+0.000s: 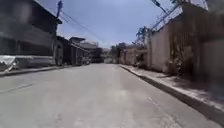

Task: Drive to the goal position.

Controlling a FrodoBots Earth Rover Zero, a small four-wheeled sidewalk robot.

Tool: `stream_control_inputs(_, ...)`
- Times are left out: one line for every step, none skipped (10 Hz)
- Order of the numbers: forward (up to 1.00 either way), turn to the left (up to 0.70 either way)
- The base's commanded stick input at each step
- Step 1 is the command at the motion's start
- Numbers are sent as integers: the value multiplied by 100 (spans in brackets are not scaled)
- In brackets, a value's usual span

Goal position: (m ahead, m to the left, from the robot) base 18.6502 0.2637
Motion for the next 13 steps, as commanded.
stream_control_inputs(100,3)
stream_control_inputs(100,3)
stream_control_inputs(100,3)
stream_control_inputs(100,3)
stream_control_inputs(100,3)
stream_control_inputs(100,3)
stream_control_inputs(100,3)
stream_control_inputs(100,3)
stream_control_inputs(100,3)
stream_control_inputs(100,3)
stream_control_inputs(100,3)
stream_control_inputs(100,3)
stream_control_inputs(100,3)
